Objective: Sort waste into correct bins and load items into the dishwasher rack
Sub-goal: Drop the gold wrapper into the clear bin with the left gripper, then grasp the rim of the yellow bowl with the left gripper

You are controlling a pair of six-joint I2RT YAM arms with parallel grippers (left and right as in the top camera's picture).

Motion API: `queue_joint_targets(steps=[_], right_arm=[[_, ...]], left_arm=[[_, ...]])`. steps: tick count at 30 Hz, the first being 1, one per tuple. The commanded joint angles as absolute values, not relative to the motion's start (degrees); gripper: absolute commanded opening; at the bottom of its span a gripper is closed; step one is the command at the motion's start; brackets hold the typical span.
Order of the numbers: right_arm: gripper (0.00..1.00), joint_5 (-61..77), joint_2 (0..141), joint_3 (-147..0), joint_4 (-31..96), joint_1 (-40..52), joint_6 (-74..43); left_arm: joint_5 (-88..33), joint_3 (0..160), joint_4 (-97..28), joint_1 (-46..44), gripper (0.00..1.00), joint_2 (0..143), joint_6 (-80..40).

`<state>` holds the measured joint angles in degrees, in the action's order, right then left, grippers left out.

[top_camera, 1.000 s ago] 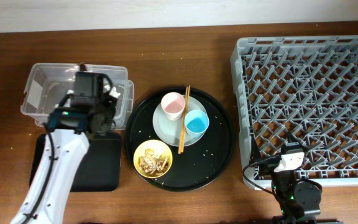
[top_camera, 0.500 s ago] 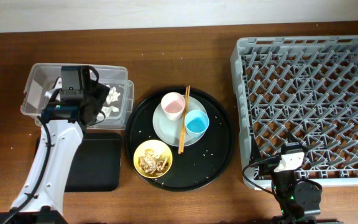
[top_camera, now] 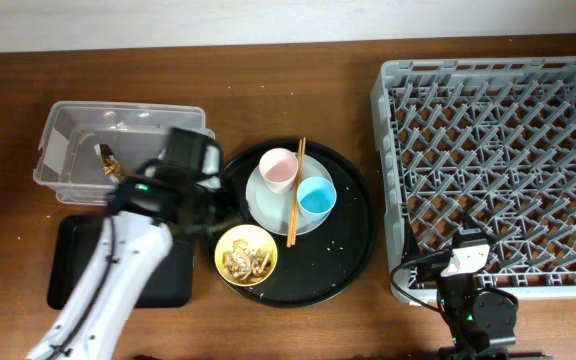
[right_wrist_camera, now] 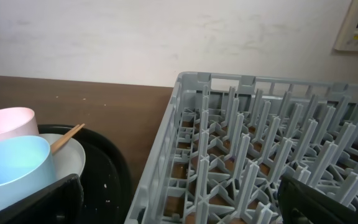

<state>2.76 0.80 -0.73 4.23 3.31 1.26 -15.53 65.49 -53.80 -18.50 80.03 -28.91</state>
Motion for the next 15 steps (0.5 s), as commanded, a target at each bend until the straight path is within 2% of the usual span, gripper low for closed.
queue_joint_targets(steps=[1, 5, 10, 15], right_arm=[[0.98, 2.31, 0.43, -0.32, 4.29, 2.98, 0.56], [0.98, 2.31, 0.43, -0.32, 4.29, 2.98, 0.56], [0.98, 2.31, 0.43, -0.32, 4.29, 2.98, 0.56], [0.98, 2.31, 0.43, -0.32, 4.29, 2.98, 0.56]], left_arm=[[-8.29, 62.72, -54.06, -28.27, 0.36, 79.59, -28.64], [0.93, 60.99, -52.97, -35.75, 0.33, 79.81, -35.03], [1.56, 59.53, -49.25, -40.69, 0.27, 79.81, -37.93], [1.54, 57.32, -46.78, -41.63, 0.27, 80.51, -40.58]])
